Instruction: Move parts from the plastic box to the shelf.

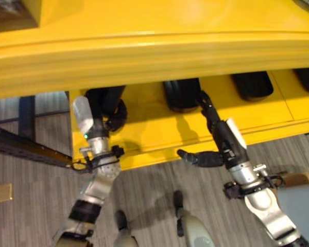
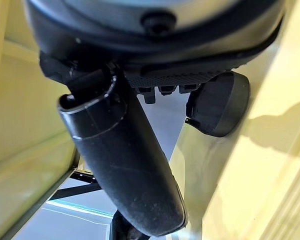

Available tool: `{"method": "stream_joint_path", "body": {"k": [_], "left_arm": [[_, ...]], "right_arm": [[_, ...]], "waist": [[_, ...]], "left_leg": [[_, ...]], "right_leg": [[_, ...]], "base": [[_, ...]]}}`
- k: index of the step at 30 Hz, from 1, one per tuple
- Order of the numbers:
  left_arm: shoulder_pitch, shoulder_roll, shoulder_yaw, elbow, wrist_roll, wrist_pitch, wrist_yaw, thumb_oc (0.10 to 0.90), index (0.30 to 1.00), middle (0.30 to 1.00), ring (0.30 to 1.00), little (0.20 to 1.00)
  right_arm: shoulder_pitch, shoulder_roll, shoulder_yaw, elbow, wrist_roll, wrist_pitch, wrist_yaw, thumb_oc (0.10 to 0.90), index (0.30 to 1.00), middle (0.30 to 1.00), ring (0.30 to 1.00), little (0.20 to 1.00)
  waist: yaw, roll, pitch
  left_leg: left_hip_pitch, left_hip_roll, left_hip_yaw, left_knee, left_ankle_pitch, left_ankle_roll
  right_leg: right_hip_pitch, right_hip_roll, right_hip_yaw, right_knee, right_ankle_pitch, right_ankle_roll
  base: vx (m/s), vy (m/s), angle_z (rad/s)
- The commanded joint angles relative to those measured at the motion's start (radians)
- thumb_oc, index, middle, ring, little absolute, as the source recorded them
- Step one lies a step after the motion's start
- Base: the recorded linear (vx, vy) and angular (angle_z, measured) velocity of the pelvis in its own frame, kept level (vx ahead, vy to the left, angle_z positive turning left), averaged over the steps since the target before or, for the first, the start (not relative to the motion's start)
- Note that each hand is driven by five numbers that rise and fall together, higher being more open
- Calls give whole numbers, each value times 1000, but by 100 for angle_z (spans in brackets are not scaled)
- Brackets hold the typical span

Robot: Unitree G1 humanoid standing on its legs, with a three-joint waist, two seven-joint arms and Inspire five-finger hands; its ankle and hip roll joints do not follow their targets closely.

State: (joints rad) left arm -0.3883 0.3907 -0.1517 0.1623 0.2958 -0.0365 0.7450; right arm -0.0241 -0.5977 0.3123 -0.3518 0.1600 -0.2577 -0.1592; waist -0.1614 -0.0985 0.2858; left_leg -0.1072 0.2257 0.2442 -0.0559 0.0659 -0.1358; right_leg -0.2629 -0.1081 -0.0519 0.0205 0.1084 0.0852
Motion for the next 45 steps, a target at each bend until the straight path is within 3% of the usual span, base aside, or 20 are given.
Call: {"method": "stream_joint_path", "body": {"k": [1,8,13,21,28,37,45], "left_arm": [[-165,1,26,-26,-44,-71,138,400,300,300,300,300],[-170,-9,110,-1,-110,-62,212,400,300,300,300,300],[-154,-5,117,13,-104,-39,213,400,300,300,300,300],[-49,1,134,41,-111,1,144,400,300,300,300,300],[51,15,140,39,-122,22,57,400,300,300,300,300],[84,30,129,34,-128,50,-8,400,300,300,300,300],[74,41,166,87,-176,64,-19,400,300,300,300,300]], "right_arm": [[-77,-29,-16,-147,-19,-119,-61,900,1000,1000,1000,1000],[-91,-42,13,-155,-27,-118,-58,900,1000,1000,1000,1000],[-90,-50,18,-159,-24,-115,-50,900,1000,1000,1000,1000],[-81,-55,4,-163,-19,-96,-32,900,1000,1000,1000,1000],[-90,-55,-2,-159,-4,-71,-8,900,1000,1000,1000,1000],[-169,-40,16,-158,17,-51,-9,900,1000,1000,1000,1000],[-197,-26,38,-154,28,-37,-7,900,1000,1000,1000,1000]], "waist": [[-8,3,-72],[-11,-22,-64],[-8,-23,-56],[13,-11,-39],[38,14,-32],[64,27,0],[74,34,-7]], "left_leg": [[-8,20,2,68,6,27],[15,31,23,72,-3,22],[16,30,21,73,-3,21],[25,27,10,71,-1,24],[26,22,-6,90,-12,32],[-95,12,-89,299,-101,49],[-172,10,-111,397,-143,50]], "right_leg": [[-77,53,36,213,-135,-21],[-80,71,52,219,-141,-24],[-76,72,49,220,-144,-26],[-56,68,41,218,-149,-31],[-45,58,30,237,-156,-36],[-84,26,7,396,-212,-53],[-135,16,9,475,-235,-61]], "base": [[-3,-38,-14],[20,-29,-10],[4,-5,-2],[0,0,0],[-11,-2,3],[-70,-28,15],[-60,-12,9]]}}
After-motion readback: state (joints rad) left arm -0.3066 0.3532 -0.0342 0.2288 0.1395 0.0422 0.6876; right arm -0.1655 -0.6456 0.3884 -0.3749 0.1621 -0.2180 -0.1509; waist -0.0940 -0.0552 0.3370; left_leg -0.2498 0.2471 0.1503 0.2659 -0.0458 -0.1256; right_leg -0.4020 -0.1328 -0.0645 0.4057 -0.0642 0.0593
